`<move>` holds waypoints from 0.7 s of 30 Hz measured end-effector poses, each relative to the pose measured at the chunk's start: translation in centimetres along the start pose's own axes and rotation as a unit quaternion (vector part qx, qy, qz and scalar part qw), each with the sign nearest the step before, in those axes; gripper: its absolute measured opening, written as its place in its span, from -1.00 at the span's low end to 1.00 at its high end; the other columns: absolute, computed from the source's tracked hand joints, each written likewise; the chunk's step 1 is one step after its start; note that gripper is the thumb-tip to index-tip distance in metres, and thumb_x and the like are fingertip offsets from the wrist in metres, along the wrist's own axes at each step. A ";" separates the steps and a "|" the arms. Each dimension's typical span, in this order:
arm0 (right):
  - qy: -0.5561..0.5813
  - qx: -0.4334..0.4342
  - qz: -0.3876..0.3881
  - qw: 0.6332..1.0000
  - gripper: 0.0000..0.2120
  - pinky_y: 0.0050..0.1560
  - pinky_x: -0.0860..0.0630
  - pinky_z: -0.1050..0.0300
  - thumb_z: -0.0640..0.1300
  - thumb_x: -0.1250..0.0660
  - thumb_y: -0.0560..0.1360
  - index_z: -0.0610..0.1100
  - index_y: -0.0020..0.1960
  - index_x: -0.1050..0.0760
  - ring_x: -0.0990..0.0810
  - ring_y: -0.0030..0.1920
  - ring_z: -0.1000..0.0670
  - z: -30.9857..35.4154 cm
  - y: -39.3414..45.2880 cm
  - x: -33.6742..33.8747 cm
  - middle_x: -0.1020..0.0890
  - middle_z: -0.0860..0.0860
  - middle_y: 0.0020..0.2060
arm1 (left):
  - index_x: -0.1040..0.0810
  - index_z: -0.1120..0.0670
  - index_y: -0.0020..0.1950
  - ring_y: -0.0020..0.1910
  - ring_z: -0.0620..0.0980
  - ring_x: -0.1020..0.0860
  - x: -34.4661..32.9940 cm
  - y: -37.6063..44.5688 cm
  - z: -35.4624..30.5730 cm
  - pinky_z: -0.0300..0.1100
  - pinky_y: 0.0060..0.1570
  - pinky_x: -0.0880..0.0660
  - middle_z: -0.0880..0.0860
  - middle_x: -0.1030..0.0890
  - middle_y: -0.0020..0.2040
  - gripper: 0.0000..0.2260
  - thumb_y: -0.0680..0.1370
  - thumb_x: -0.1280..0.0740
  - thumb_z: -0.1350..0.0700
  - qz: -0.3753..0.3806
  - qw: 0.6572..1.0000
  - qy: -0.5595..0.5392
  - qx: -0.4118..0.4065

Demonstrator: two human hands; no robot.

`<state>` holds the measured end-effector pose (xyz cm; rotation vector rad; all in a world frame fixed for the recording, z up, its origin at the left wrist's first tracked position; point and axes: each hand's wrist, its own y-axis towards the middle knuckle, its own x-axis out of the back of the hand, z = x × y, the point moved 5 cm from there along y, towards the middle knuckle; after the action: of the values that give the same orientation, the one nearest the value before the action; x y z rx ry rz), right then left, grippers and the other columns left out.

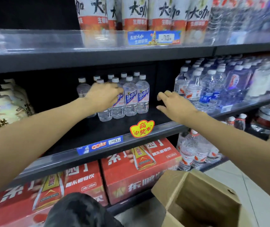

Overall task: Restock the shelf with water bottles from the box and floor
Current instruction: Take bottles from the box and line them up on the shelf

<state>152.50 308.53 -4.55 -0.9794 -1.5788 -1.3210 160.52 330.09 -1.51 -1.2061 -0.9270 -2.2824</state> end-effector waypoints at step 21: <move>0.100 -0.197 0.159 0.962 -0.83 -0.08 -0.46 0.02 -0.09 -0.17 0.59 -0.08 0.16 -0.35 -0.53 0.09 -0.21 -9.1 -27.0 -9.7 -0.51 -0.07 0.15 | -0.42 0.00 0.31 0.13 0.10 -0.49 -2.3 -0.2 -29.9 0.05 -0.20 -0.54 0.02 -0.52 0.12 -0.72 0.60 -0.18 0.05 0.010 0.961 -0.196 -0.197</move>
<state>131.74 295.26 -21.82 -1.2376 -0.9743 -1.4764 144.53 309.06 -15.78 -1.8772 -0.5863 -2.3238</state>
